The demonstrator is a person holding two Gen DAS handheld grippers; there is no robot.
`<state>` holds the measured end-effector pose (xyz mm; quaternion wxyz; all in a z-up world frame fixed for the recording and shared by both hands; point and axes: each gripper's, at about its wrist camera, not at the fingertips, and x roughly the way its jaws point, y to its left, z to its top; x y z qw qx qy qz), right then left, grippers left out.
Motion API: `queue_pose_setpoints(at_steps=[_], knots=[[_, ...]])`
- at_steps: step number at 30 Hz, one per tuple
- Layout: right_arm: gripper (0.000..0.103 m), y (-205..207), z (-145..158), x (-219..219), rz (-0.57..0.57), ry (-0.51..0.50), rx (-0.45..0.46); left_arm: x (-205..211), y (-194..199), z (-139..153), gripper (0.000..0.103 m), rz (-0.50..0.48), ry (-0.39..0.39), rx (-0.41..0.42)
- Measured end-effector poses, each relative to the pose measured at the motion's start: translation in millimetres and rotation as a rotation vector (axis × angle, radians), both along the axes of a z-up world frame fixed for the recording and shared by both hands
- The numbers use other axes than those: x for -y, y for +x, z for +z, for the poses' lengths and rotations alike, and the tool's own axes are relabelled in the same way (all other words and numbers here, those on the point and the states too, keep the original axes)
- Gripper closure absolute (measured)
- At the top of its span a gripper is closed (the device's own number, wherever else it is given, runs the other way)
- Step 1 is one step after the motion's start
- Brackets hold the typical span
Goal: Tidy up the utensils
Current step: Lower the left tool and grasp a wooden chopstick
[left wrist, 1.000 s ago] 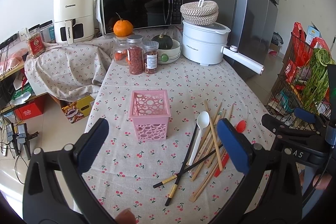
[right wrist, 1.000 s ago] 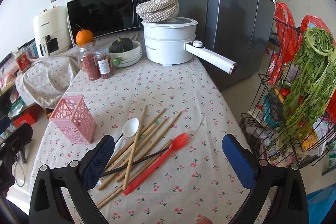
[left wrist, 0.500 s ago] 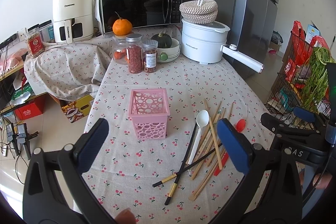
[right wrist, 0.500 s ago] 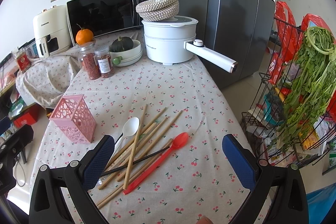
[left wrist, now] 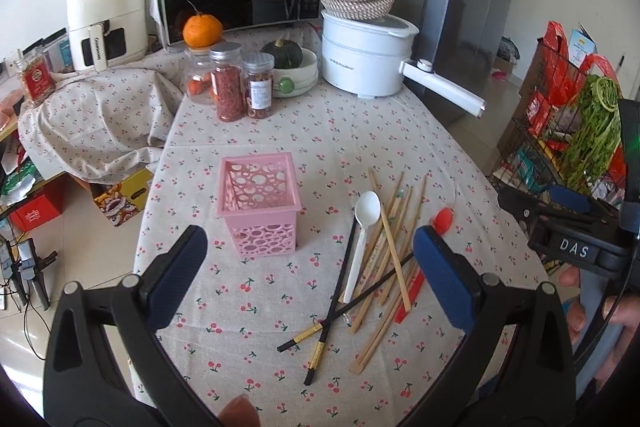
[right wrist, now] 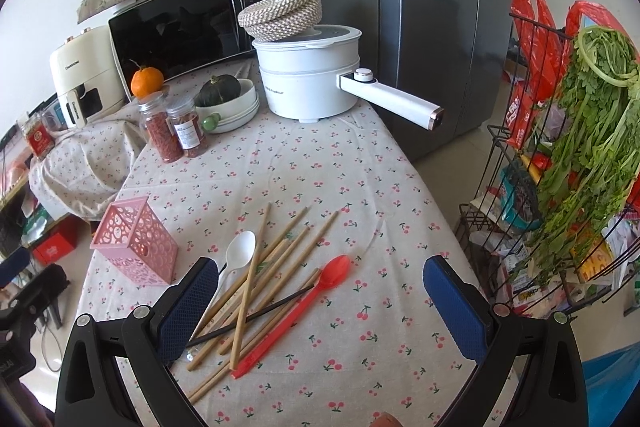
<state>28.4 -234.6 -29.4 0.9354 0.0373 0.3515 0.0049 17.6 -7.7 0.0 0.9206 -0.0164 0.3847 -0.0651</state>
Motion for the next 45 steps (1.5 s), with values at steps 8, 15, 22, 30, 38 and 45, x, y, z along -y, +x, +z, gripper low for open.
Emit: queue_pose_setpoints(at_steps=[8, 15, 22, 30, 38, 45], knots=[[0.0, 21, -6, 24, 0.013, 0.128, -0.11, 16, 34, -16, 0.001, -0.065, -0.055, -0.18], [0.001, 40, -23, 42, 0.013, 0.163, -0.198, 45, 74, -52, 0.02, -0.139, -0.071, -0.343], [0.019, 54, -41, 54, 0.037, 0.235, -0.26, 79, 112, -84, 0.062, -0.182, -0.102, -0.461], [0.021, 63, -49, 65, 0.026, 0.275, -0.287, 98, 145, -112, 0.082, -0.142, -0.024, -0.541], [0.021, 72, -55, 61, 0.039, 0.299, -0.314, 108, 156, -133, 0.086, -0.122, 0.011, -0.617], [0.021, 75, -61, 64, 0.018, 0.296, -0.325, 99, 149, -112, 0.095, -0.13, -0.04, -0.542]])
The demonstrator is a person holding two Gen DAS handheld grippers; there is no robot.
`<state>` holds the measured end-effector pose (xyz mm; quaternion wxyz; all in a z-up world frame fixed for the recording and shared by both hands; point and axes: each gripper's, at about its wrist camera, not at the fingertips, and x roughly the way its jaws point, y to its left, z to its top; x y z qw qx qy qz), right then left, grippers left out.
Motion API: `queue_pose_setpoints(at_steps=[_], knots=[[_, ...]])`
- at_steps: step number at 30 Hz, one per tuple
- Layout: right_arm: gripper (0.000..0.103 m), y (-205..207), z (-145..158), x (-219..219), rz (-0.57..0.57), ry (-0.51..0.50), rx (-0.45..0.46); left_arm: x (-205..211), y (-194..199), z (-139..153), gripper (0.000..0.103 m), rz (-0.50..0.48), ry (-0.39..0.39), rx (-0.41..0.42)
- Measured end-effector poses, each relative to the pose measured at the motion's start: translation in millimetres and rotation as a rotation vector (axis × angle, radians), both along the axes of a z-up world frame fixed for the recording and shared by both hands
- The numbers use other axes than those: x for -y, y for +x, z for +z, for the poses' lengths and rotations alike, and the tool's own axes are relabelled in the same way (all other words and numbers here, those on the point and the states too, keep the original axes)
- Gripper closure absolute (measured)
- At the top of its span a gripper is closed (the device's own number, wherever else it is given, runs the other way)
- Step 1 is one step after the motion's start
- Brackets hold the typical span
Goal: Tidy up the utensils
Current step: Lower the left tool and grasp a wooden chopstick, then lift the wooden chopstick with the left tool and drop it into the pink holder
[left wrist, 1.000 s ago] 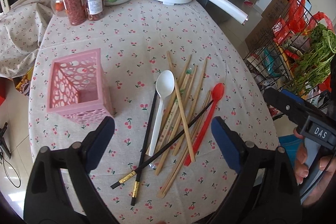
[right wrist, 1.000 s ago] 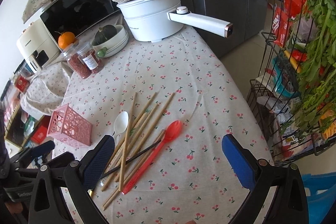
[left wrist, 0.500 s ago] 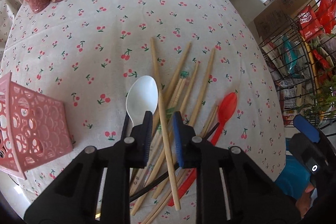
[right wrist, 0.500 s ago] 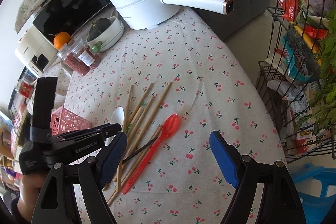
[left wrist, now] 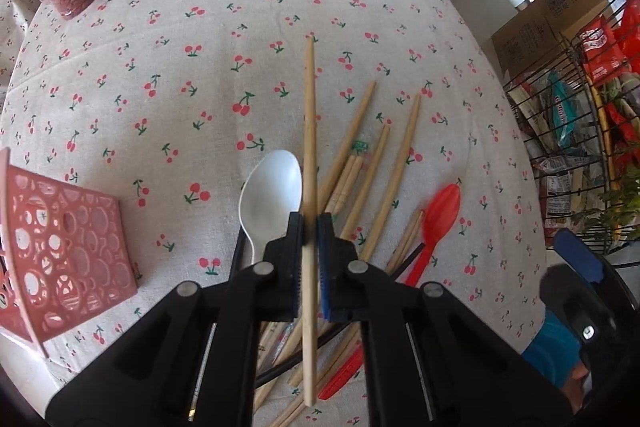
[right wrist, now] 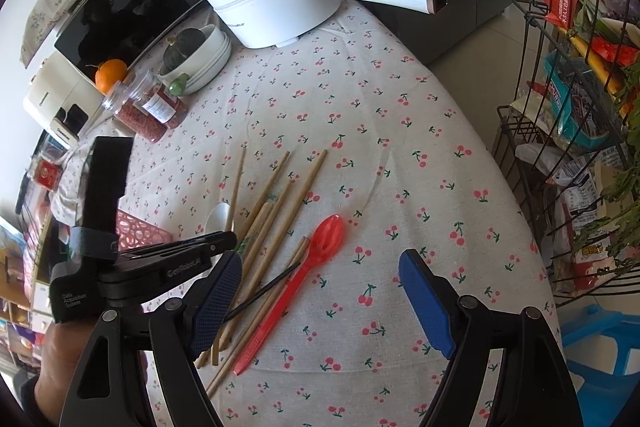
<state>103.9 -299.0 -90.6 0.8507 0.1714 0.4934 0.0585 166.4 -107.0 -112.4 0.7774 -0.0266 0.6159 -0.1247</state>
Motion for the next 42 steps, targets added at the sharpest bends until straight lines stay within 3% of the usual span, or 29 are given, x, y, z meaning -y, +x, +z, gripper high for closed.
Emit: queue_pose_setpoints(at_steps=[9, 14, 17, 21, 27, 30, 32, 35, 37, 39, 42], knots=[[0.022, 10, -23, -1, -0.03, 0.066, -0.091, -59, -58, 71, 0.095, -0.004, -0.108, 0.252], [0.038, 15, -31, -8, -0.053, 0.098, -0.107, -92, -85, 83, 0.095, 0.026, -0.13, 0.39], [0.055, 23, -35, -14, -0.058, 0.116, -0.12, -112, -87, 88, 0.095, 0.059, -0.206, 0.396], [0.073, 41, -33, -23, -0.061, 0.079, -0.098, -135, -95, 93, 0.095, 0.08, -0.169, 0.461], [0.075, 73, -47, -34, -0.069, 0.115, -0.137, -157, -88, 83, 0.095, 0.097, -0.2, 0.451], [0.075, 86, -57, -43, -0.084, 0.049, -0.165, -163, -88, 85, 0.095, 0.107, -0.216, 0.461], [0.079, 92, -65, -54, -0.084, -0.06, -0.208, -163, -89, 87, 0.095, 0.107, -0.218, 0.467], [0.081, 94, -63, -79, -0.054, -0.259, -0.193, -160, -88, 86, 0.095, 0.102, -0.217, 0.463], [0.09, 95, -62, -91, -0.035, -0.319, -0.171, -158, -87, 84, 0.095, 0.1, -0.215, 0.46], [0.092, 96, -62, -91, -0.039, -0.289, -0.162, -157, -87, 85, 0.095, 0.101, -0.224, 0.458], [0.095, 98, -62, -81, -0.048, -0.139, -0.151, -157, -89, 90, 0.095, 0.107, -0.246, 0.484]])
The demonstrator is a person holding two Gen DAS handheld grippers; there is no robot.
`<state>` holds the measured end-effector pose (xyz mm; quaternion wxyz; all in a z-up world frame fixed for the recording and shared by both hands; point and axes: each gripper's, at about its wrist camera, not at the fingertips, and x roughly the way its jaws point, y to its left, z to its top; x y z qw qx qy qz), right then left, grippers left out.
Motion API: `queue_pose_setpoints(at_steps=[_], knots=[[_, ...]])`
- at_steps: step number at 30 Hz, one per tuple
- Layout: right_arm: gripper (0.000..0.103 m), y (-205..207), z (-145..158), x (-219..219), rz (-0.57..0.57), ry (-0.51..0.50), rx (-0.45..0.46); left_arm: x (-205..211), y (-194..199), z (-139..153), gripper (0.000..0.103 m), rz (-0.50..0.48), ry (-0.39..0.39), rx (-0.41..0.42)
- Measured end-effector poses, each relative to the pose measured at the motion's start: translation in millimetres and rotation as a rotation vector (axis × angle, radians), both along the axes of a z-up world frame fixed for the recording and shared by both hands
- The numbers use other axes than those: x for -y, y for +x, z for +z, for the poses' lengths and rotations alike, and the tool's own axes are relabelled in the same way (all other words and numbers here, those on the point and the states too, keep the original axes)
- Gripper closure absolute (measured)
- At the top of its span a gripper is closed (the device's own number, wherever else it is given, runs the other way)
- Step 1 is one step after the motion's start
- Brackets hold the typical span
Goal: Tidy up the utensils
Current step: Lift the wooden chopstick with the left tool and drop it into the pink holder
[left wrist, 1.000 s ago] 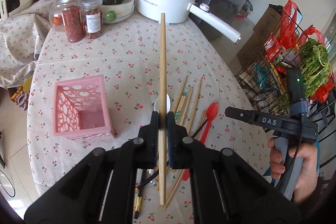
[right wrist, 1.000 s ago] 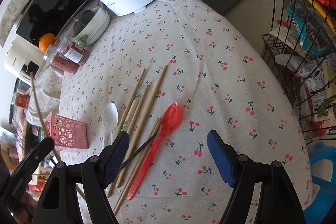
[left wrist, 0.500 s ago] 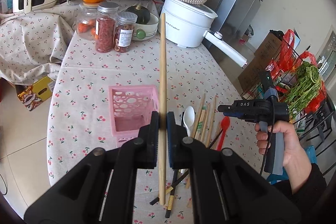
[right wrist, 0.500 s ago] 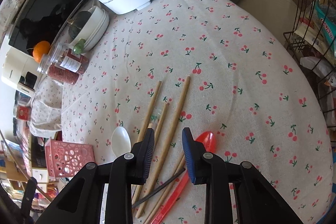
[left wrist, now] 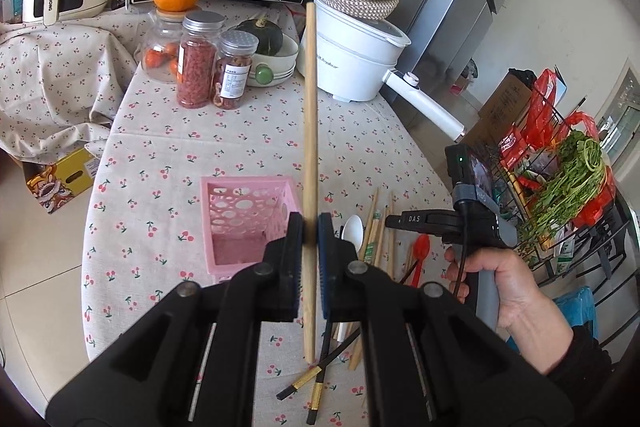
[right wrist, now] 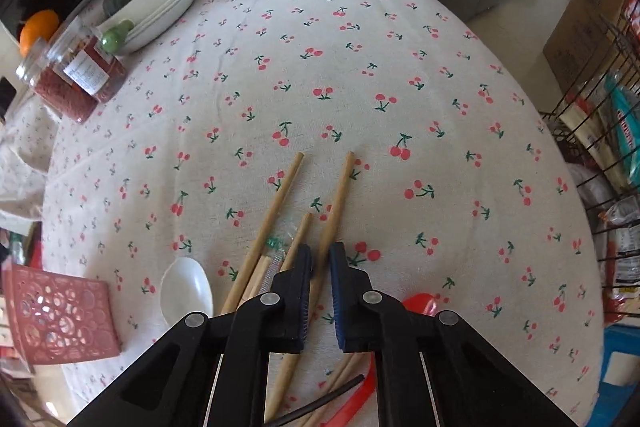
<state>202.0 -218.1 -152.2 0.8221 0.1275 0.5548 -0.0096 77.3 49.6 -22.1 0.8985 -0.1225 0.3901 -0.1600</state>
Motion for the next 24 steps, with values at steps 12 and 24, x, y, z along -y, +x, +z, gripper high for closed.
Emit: queue_pose_setpoints(at_steps=[12, 24], knots=[[0.096, -60, 86, 2, 0.025, 0.128, 0.31, -17, -16, 35, 0.095, 0.113, 0.001, 0.253], [0.097, -109, 156, -5, 0.112, 0.184, 0.59, -32, -14, 51, 0.095, 0.236, -0.052, 0.396]])
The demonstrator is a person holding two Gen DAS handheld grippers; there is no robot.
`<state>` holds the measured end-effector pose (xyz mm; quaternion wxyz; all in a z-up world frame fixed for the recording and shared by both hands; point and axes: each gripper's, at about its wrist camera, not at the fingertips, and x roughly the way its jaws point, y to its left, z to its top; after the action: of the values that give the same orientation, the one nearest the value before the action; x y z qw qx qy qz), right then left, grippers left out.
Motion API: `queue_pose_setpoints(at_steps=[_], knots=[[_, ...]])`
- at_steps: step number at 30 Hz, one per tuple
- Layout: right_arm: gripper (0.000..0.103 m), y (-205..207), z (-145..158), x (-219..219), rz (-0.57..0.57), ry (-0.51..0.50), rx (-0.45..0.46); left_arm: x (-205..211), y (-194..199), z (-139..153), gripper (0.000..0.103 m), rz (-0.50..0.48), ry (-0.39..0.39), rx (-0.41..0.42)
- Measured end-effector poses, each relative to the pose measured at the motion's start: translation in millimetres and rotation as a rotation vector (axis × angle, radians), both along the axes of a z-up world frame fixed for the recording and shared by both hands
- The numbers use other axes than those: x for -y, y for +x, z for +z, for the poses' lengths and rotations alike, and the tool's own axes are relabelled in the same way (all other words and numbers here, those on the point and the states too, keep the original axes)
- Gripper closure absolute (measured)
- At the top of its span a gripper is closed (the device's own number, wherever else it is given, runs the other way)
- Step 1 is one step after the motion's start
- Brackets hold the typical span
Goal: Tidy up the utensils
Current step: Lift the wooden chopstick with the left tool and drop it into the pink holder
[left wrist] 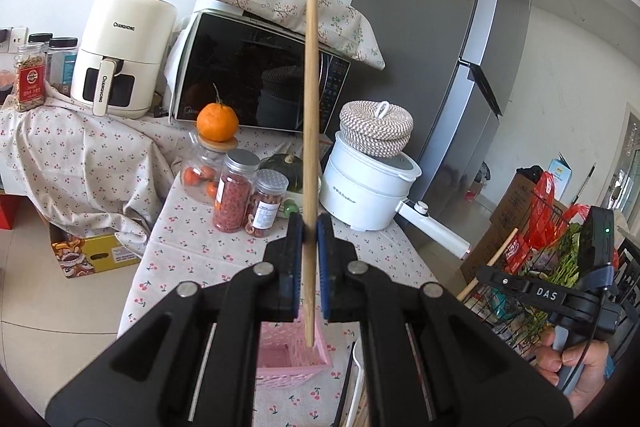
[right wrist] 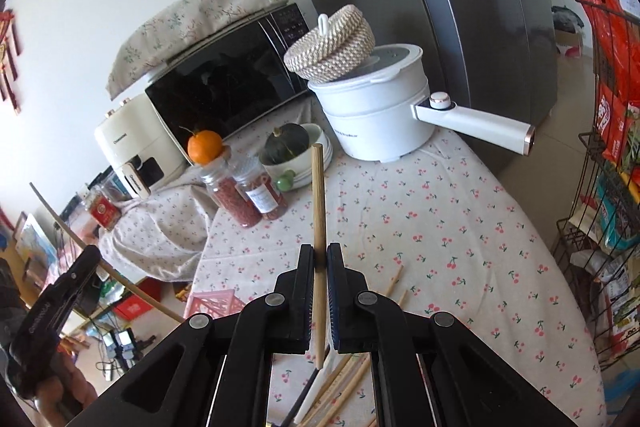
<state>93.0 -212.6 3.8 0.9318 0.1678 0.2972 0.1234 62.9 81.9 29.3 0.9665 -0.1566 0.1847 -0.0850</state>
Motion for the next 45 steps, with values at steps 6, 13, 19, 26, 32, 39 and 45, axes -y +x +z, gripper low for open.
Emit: queue_pose_setpoints(at_steps=[6, 13, 19, 26, 32, 39, 45], knots=[[0.096, -15, 32, -1, 0.041, 0.068, 0.125, 5, 26, -12, 0.095, 0.018, 0.055, -0.049], [0.096, -16, 52, -23, 0.137, 0.137, 0.189, 6, 62, -50, 0.095, 0.009, 0.061, -0.213], [0.097, 3, 39, -51, 0.195, 0.158, 0.129, 8, 62, -48, 0.069, 0.022, 0.072, -0.252], [0.096, 23, 19, -72, 0.207, 0.13, 0.056, -2, 42, -44, 0.033, 0.022, 0.091, -0.292], [0.096, 36, 4, -87, 0.217, 0.103, 0.002, -16, 28, -55, 0.025, 0.001, 0.104, -0.35], [0.093, 52, -15, -106, 0.232, 0.064, -0.061, -23, 26, -70, 0.022, -0.021, 0.094, -0.427], [0.041, 54, -16, -100, 0.218, 0.105, -0.033, -18, 28, -74, 0.022, -0.044, 0.041, -0.468]])
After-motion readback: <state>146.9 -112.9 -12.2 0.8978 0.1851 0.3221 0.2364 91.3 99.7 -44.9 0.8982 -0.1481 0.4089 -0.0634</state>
